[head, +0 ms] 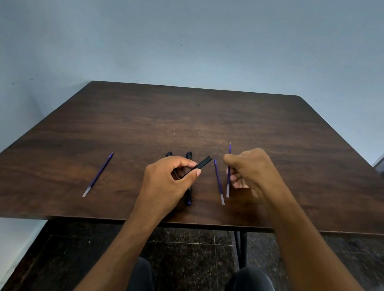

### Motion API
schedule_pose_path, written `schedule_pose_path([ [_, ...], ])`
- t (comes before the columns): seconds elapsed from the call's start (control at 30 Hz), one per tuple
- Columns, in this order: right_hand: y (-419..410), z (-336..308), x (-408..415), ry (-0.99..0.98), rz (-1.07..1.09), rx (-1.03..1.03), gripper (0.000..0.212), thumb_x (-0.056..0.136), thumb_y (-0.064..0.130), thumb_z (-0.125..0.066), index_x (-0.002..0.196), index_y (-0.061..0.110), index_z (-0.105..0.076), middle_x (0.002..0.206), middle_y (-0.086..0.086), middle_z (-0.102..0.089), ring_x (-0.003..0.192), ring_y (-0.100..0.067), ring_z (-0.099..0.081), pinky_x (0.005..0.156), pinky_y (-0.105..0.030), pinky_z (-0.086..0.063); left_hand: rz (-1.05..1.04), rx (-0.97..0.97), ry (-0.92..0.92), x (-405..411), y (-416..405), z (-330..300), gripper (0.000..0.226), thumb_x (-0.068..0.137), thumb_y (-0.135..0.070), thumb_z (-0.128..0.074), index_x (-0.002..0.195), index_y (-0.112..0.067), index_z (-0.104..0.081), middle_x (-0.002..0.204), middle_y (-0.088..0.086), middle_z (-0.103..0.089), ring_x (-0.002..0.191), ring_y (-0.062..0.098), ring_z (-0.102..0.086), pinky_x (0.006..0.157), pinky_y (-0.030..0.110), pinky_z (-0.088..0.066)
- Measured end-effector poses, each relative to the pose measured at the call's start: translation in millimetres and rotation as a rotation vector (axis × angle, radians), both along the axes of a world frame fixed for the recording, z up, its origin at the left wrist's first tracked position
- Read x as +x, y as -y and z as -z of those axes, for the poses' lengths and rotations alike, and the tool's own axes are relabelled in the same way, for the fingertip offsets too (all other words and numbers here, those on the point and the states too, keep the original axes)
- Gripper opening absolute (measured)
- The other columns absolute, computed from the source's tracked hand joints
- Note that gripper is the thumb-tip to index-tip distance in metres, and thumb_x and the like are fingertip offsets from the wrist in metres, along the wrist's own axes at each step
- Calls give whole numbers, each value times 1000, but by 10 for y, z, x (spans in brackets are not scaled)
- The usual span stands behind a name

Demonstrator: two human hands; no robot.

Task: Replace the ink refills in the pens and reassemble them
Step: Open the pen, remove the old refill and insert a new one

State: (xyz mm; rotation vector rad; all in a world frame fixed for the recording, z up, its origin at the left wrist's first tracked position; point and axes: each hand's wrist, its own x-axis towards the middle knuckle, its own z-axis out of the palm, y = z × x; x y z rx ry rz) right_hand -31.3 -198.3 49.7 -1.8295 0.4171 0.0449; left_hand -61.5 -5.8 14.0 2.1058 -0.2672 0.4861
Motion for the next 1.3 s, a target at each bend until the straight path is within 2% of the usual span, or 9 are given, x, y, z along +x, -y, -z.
schedule_pose_path([
  [0.1,34,56,-52,96,17,307,29,93,6,-65,66,8,-55,57,-12,-65,37,-13,-51,36,-24,-42,2,6,-21,4,4,-4,15,83,-28,-80,96,-32,-74,85,-20,-68,90,-8,-62,74,0,-43],
  [0.23,39,66,-84,254,56,506,22,91,-1,-62,71,9,-58,58,-11,-68,43,-16,-56,41,-26,-47,6,15,-34,2,12,-12,16,83,-29,-80,94,-37,-71,84,-24,-66,91,-11,-60,74,0,-43],
  [0.4,-1,-17,-74,417,138,626,16,91,-6,-62,79,5,-62,62,-12,-69,48,-21,-62,46,-30,-53,11,5,-44,-11,0,-17,19,82,-28,-80,92,-40,-69,83,-21,-67,87,-7,-62,74,4,-46],
  [0.57,-4,-75,-80,496,202,656,12,92,-7,-61,84,1,-60,69,-18,-68,53,-24,-68,52,-33,-58,26,-1,-52,-18,3,-20,21,83,-25,-80,92,-40,-68,83,-18,-68,87,-5,-62,72,2,-45],
  [0.77,-18,-32,-73,472,191,627,7,92,-5,-63,87,-1,-63,74,-21,-69,57,-26,-70,55,-35,-60,12,-9,-66,-13,-4,-11,19,83,-25,-80,93,-37,-69,84,-16,-68,85,-5,-62,72,4,-47],
  [0.97,4,-9,-57,469,188,633,10,92,-4,-64,83,1,-65,68,-16,-72,59,-27,-71,56,-36,-60,-7,-30,-63,-10,10,-14,16,83,-24,-80,94,-34,-71,85,-15,-69,85,-5,-62,73,5,-46],
  [1.3,-3,23,-92,452,165,640,13,92,-5,-62,80,1,-64,64,-13,-71,57,-25,-70,56,-35,-60,-25,-60,-77,15,-1,6,14,84,-26,-80,97,-29,-74,82,-11,-70,77,-1,-63,66,7,-47],
])
